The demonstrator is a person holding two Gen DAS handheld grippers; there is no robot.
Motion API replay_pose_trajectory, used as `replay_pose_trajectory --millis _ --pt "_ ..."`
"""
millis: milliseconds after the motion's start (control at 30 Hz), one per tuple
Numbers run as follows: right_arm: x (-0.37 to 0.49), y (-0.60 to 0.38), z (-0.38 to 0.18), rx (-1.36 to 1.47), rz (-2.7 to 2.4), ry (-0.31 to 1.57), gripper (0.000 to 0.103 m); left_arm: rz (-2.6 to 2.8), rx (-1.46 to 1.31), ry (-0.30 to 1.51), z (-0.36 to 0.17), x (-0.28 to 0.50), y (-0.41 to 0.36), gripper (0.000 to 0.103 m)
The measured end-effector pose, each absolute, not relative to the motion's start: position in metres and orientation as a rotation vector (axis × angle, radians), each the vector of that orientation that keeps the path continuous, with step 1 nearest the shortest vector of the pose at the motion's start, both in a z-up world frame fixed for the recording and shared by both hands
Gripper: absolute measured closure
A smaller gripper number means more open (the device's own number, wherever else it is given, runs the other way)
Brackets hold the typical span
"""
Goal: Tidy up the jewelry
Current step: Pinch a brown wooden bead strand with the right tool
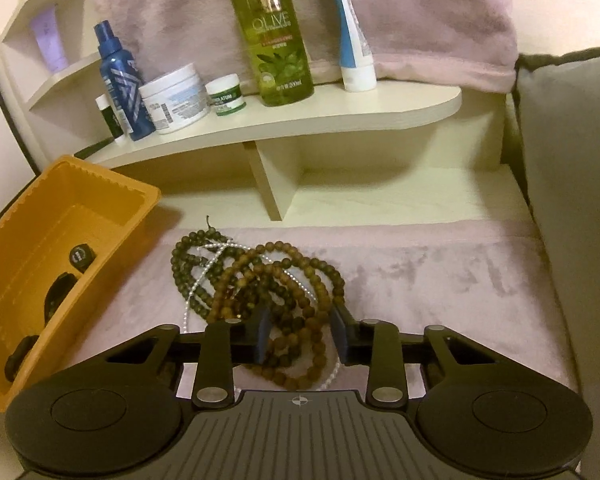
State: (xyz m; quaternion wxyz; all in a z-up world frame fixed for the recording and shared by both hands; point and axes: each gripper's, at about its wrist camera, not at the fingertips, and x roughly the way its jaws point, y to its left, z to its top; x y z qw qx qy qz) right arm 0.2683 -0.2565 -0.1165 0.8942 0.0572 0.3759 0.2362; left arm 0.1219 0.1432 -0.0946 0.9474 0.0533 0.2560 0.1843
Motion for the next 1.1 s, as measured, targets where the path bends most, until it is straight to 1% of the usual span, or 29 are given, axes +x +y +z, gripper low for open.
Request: replay_pose_trajectory --millis 167,367,433,467,500,533,600,633,833,1100 --pt "0.278 -0.25 -0.126 0.098 0.496 0.81 0.069 0.375 0.108 0.522 -0.095 0.122 0.143 0.079" --pt "0.277 -0.244 -0.129 0.043 0.51 0.789 0.07 0.376 0.109 0.522 -0.095 0.122 0.143 0.079" --pt "0.274 -0.24 -0.128 -0.002 0.518 0.781 0.073 0.375 0.109 0.521 -0.095 0.122 0.144 0.079" --pt "0.273 -0.239 -0.128 -0.02 0.52 0.774 0.076 0.375 0.109 0.521 -0.095 0.122 0.143 0.079" --pt "0.272 -0.238 -0.128 -0.025 0.52 0.769 0.085 0.375 0.108 0.521 -0.094 0.122 0.143 0.079" --pt "0.271 -0.239 -0.127 -0.024 0.519 0.769 0.089 0.376 0.108 0.522 -0.095 0.122 0.143 0.079" --pt "0.27 -0.241 -0.126 -0.009 0.522 0.767 0.095 0.375 0.108 0.522 -0.095 0.122 0.143 0.079" --pt "0.268 -0.241 -0.126 -0.011 0.52 0.76 0.096 0.375 0.108 0.522 -0.095 0.122 0.144 0.079" --pt "0.255 -0.254 -0.107 0.066 0.53 0.711 0.096 0.374 0.108 0.522 -0.095 0.121 0.144 0.079" --pt "0.238 -0.263 -0.053 0.102 0.557 0.582 0.096 0.374 0.109 0.521 -0.094 0.121 0.143 0.079"
